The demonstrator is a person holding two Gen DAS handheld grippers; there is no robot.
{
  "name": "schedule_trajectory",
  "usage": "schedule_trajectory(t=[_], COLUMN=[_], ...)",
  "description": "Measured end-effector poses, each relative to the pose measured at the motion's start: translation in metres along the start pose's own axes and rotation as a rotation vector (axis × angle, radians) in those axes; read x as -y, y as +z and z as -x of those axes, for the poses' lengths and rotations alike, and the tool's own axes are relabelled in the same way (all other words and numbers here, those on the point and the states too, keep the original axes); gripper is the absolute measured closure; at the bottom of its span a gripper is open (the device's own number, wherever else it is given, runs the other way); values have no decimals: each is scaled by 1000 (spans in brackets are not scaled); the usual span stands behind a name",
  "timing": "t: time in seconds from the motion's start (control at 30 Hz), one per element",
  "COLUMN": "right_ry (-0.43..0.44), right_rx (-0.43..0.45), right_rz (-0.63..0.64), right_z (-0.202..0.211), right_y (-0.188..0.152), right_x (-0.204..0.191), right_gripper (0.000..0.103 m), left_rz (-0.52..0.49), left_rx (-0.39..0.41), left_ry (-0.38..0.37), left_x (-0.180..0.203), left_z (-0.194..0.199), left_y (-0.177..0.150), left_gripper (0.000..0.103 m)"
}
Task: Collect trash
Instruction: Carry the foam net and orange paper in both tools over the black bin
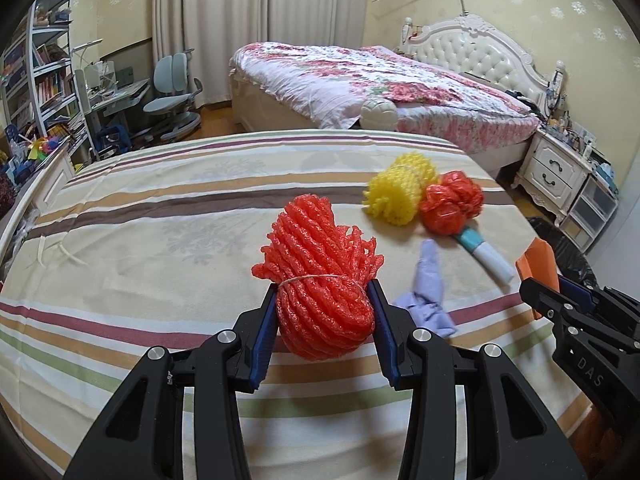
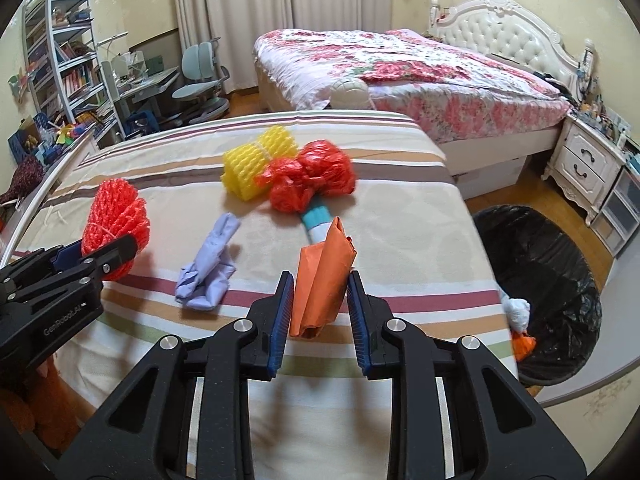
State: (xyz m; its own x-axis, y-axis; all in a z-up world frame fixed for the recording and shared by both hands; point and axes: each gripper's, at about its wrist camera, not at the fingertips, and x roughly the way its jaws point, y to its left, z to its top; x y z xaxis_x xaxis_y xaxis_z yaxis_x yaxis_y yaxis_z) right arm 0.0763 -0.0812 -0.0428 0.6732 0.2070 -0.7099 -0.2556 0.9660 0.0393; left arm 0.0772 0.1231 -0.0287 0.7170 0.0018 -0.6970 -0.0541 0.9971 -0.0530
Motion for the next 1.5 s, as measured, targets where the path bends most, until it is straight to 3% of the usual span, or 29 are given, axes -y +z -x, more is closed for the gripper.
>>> schedule_trajectory(t=[0.8,1.1,1.5], right_ry=[-215,-246,-265], right_rx=[84,71,66], right_rz=[-168,-219,-235], right_z=[33,29,18], right_y=[-2,-8,-7], right_x=[144,187,213], right_gripper=[76,76,76], left_rz=[-195,-247,-277], left_rx=[27,9,-7], left_ry=[-200,-220,-215], left_x=[153,199,235], left_z=[-11,-30,-56], left_y=[13,15,24], left_gripper=[60,60,60])
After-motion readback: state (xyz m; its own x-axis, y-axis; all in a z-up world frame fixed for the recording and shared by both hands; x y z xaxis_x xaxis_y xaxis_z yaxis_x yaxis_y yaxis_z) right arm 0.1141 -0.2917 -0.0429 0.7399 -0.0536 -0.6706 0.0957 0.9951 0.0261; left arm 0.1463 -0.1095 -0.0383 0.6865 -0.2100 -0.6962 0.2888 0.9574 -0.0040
